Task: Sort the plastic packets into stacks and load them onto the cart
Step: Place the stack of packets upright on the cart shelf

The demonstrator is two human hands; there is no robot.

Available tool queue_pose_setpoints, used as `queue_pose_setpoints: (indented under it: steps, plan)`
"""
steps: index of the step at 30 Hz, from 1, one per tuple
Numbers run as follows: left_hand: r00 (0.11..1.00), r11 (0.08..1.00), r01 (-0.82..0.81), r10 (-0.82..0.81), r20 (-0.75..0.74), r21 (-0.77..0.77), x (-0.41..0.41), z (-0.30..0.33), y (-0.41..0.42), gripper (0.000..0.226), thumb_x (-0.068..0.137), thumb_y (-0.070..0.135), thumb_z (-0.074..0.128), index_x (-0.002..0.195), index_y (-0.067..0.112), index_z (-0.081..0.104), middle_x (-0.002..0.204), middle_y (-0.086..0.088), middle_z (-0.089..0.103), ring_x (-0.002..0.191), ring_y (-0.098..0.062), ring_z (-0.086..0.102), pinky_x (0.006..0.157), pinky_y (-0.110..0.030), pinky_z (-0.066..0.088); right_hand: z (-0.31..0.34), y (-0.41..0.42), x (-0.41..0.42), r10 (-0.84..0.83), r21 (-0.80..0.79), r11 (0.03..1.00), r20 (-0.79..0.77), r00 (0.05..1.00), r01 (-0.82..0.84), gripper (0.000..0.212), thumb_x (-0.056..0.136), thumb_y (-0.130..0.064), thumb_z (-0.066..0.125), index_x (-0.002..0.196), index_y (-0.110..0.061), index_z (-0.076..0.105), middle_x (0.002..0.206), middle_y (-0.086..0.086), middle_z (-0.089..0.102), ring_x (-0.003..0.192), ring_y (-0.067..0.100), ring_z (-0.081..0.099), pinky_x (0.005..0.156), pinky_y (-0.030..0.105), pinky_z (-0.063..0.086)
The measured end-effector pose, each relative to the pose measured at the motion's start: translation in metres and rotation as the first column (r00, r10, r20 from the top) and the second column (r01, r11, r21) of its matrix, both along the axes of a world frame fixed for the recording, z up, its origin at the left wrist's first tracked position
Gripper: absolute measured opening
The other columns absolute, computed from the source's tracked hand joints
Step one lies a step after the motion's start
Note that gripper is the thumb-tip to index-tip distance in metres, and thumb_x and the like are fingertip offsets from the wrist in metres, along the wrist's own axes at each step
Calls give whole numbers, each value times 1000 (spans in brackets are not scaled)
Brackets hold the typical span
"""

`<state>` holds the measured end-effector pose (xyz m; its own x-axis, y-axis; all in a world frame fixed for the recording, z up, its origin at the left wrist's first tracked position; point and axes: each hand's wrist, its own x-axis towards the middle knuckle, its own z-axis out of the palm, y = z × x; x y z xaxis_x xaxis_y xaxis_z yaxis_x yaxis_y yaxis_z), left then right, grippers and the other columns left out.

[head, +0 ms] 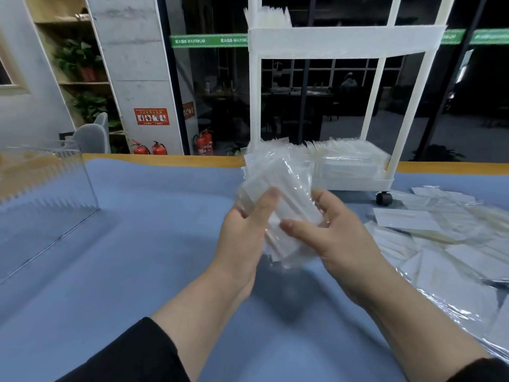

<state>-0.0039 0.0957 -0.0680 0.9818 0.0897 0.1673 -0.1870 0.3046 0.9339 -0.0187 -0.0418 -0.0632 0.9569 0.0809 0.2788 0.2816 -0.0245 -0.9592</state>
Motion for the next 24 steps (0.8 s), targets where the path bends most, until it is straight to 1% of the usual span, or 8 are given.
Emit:
queue_pose_setpoints:
  steps: [2,4,7,10,13,15,20,24]
  plan:
    - [989,990,-133,135,58,-38,6,2,10,68,81,78,49,120,25,66,114,-5,75,105,-20,71,96,-45,55,7,-13,-2,-55,-195,978,130,990,80,41,85,-9,76,115,-33,64,100,-9,74,85,14,72,79,34,58]
    - [946,952,-296,304,115,-81,11,5,23,63,82,80,33,118,36,61,111,-1,74,100,-14,71,89,-38,54,12,-27,-5,-61,-511,842,222,973,170,45,82,-19,77,113,-47,61,94,-22,68,77,1,64,72,20,50]
    - [966,961,-224,197,165,164,9,0,22,61,86,76,35,106,31,70,100,0,75,93,-16,71,82,-30,53,8,-29,-2,41,-802,580,200,979,140,53,79,-33,77,122,-55,57,103,-29,60,96,-6,57,85,17,47]
    - [989,836,-144,103,107,530,11,-15,10,41,97,54,59,83,18,74,83,-2,72,78,-18,63,72,-34,47,-11,-24,9,39,-773,625,167,985,106,59,76,-41,82,128,-48,57,107,-25,55,95,-4,58,86,22,46]
    - [975,890,-212,219,31,404,20,-22,13,13,97,32,66,90,24,73,88,9,72,85,-9,62,77,-28,47,-19,-29,13,-41,-631,768,113,993,104,68,72,-43,88,130,-45,54,118,-27,50,86,0,66,80,19,47]
    - [984,938,-141,168,-60,316,21,-23,11,13,97,29,64,91,24,74,90,11,74,87,-10,63,80,-30,48,-21,-30,11,-34,-571,819,66,997,66,69,73,-42,88,130,-47,50,119,-27,48,85,4,67,69,15,45]
    - [986,961,-108,136,-96,254,20,-28,6,12,97,33,64,92,28,74,95,6,73,92,-17,65,85,-37,51,-22,-25,9,-40,-537,840,93,995,84,62,77,-37,84,125,-48,46,123,-24,49,95,-3,59,73,7,41]
    - [990,951,-69,103,-97,303,20,-29,7,10,89,37,62,90,35,72,97,5,71,86,-19,63,78,-38,50,-17,-34,7,-17,-544,839,-11,1000,8,52,83,-23,80,122,-42,50,116,-14,57,63,0,62,50,8,39]
